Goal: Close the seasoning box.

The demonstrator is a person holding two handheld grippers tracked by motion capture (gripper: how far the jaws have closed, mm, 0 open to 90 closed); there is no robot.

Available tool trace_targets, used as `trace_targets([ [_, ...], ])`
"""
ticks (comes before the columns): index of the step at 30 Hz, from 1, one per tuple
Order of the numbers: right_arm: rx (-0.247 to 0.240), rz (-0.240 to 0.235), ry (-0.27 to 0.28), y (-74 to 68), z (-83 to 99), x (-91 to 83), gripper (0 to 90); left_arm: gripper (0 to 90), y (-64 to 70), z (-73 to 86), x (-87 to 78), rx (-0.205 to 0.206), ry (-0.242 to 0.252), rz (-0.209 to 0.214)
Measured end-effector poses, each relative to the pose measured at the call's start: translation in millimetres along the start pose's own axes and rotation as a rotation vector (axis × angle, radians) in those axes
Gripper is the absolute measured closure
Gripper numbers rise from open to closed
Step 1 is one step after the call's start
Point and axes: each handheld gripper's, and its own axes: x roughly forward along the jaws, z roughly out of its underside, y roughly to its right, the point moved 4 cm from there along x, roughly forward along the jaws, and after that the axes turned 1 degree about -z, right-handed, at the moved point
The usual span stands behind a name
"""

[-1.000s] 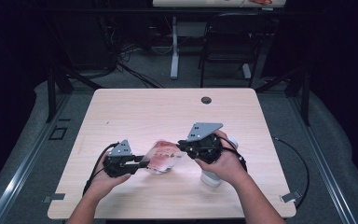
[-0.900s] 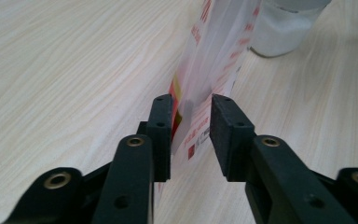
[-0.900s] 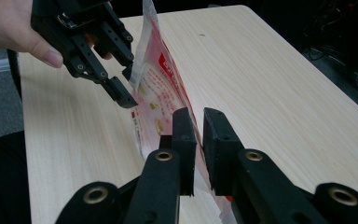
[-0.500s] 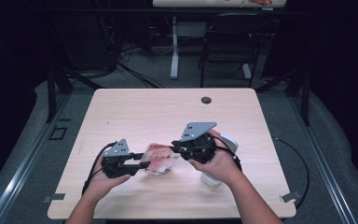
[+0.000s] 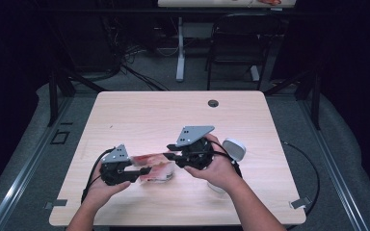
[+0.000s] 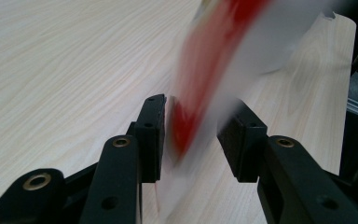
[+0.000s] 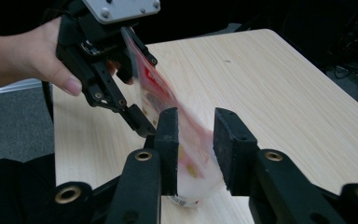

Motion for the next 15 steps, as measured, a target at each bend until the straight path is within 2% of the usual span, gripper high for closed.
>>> trace_targets([
  [6, 0.001, -0.008, 0.019, -2.5, -5.7, -2.7, 70.4, 62.3, -3.0, 2.6, -5.2, -0.013, 0.006, -0.002],
  [15, 0.034, 0.003, 0.045, 3.9, -1.7, -15.2, 68.0, 59.4, -4.9, 3.9, -5.8, -0.023, 0.006, -0.008],
])
